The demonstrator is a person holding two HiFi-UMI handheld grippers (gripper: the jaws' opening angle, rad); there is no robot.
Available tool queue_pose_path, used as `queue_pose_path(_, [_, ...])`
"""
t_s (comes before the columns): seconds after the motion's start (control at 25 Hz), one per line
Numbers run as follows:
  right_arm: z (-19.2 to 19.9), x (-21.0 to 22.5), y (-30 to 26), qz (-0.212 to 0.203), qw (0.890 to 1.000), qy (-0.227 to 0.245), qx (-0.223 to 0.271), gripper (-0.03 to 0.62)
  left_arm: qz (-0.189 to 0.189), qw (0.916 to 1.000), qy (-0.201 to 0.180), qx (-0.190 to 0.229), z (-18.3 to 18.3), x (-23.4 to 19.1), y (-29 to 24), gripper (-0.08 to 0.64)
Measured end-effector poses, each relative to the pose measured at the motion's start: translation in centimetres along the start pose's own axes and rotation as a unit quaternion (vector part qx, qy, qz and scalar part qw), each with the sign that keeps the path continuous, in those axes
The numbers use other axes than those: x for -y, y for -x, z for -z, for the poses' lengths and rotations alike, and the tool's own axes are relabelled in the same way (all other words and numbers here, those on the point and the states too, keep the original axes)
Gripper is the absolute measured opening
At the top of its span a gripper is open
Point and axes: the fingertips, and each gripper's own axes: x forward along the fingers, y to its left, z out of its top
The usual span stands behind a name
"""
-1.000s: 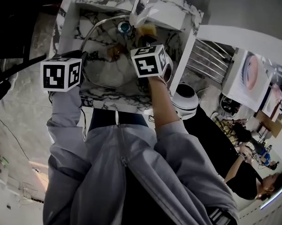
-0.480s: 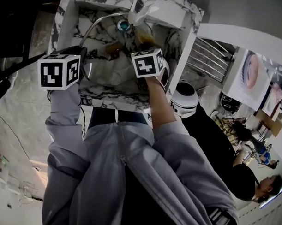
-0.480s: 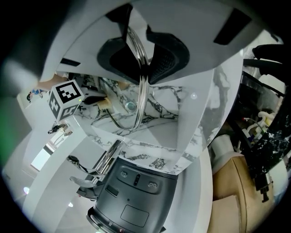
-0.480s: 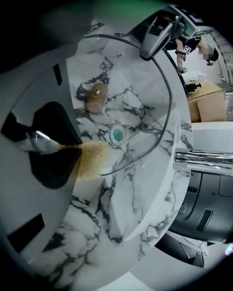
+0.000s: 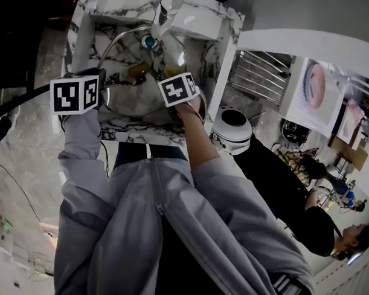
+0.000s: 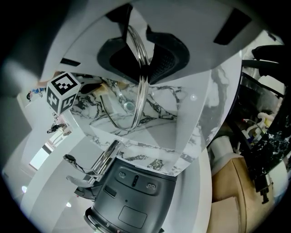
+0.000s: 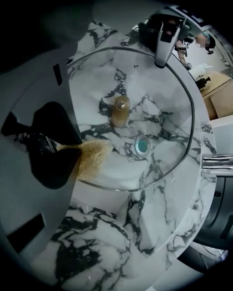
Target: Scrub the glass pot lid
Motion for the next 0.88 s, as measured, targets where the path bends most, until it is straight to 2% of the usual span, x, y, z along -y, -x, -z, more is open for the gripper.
queue_pose_path(0.16, [1.2,-0.5,0.2,-0.009,0.999,-0.006,-0.034,0.041,-0.005,1.0000,-0.007,-0.003,-0.3,0.2,0.2,0.078])
queue_pose_path(0.32, [2.0,-2.2,0.3,-0.046,0.997,-0.015,-0.055,0.041,-0.004,1.0000,-0.007,-0.004,-0.3,0.2,0.2,0.078])
queue_pose_path(0.6, [4.0,-5.2,0.5,-0.075,0.990,0.051,-0.107,0.041,-0.006,0.9999,-0.010,-0.006,-0.4,0.3,0.5,0.078])
queue_pose_path(0.76, [4.5,-6.8,0.9,-0.117,0.986,0.044,-0.109,0.041,-0.008,0.9999,-0.010,-0.006,-0.2,0.3,0.5,0.078])
queue_pose_path(0.88, [3.6,-6.3,2.5,-0.117,0.989,0.043,-0.074,0.041,-0.008,0.9999,-0.009,-0.008,0.0,0.2,0.6,0.078])
